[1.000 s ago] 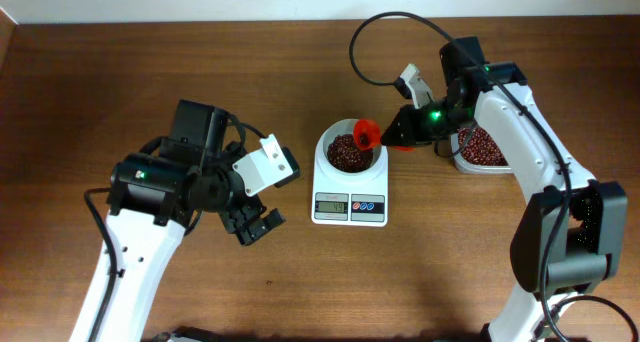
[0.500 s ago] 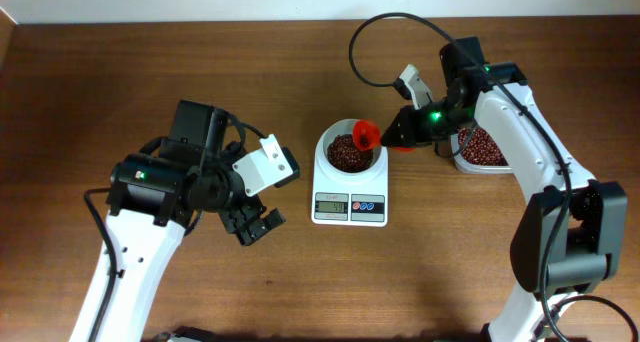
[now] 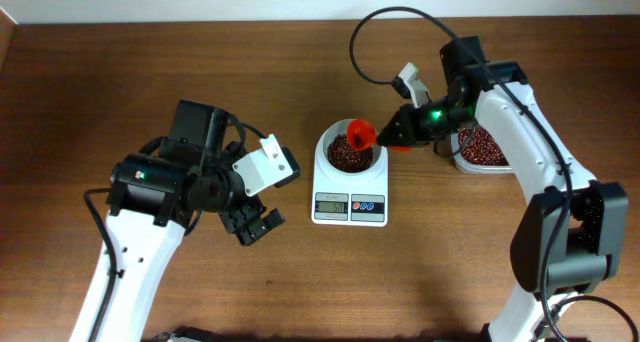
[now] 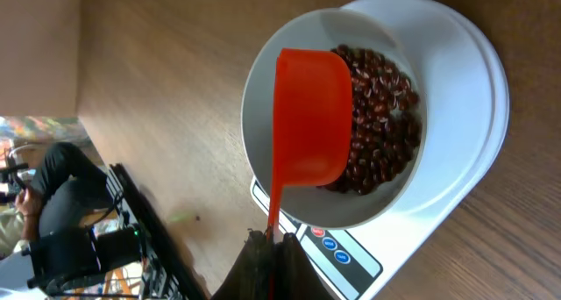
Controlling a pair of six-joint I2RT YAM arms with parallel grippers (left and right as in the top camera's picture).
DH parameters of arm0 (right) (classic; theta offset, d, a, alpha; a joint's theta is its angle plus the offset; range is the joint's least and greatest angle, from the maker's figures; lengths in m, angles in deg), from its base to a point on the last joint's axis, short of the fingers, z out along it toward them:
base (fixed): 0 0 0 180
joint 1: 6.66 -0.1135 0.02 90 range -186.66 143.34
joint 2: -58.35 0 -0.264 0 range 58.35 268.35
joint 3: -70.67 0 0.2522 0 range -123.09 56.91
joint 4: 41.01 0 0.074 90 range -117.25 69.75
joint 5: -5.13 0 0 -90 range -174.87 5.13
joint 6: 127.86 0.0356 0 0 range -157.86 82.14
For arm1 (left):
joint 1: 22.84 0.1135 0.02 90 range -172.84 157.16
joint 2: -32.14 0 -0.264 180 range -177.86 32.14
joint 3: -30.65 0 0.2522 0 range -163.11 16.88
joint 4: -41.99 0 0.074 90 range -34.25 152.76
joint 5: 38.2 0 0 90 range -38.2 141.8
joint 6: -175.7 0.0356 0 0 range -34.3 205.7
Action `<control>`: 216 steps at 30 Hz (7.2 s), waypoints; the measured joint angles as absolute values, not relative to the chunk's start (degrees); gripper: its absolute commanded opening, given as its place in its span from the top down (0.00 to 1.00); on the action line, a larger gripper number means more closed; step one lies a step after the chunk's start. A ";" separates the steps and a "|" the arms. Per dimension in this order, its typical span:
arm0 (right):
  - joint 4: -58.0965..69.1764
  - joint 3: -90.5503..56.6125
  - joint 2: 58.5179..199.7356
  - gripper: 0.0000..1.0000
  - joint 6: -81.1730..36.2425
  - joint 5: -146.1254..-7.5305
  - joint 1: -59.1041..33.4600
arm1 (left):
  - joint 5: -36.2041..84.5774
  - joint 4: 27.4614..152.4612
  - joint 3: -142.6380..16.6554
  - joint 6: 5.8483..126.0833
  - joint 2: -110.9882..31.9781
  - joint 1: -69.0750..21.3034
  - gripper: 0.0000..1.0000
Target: Scoop and weigh 50g on scale
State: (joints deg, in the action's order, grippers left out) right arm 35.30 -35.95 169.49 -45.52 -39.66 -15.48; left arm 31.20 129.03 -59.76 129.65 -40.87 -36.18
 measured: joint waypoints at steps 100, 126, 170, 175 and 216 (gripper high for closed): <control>6.16 26.25 110.32 0.01 -29.96 -25.65 10.49 | 31.20 128.88 -60.11 129.65 -40.61 -36.14 0.01; -25.99 43.13 62.04 0.01 -32.54 -73.34 -8.02 | 31.18 128.83 -60.11 129.65 -40.61 -36.16 0.01; -25.40 56.28 59.24 0.01 -36.26 -72.10 -4.70 | 31.18 128.88 -60.11 129.65 -40.61 -36.16 0.01; -24.28 56.28 59.26 0.01 -36.13 -72.10 -4.70 | 31.18 128.88 -60.11 129.65 -40.61 -36.16 0.01; -23.82 56.28 59.26 0.01 -39.21 -75.86 -6.71 | 31.18 128.88 -60.11 129.65 -40.61 -36.14 0.01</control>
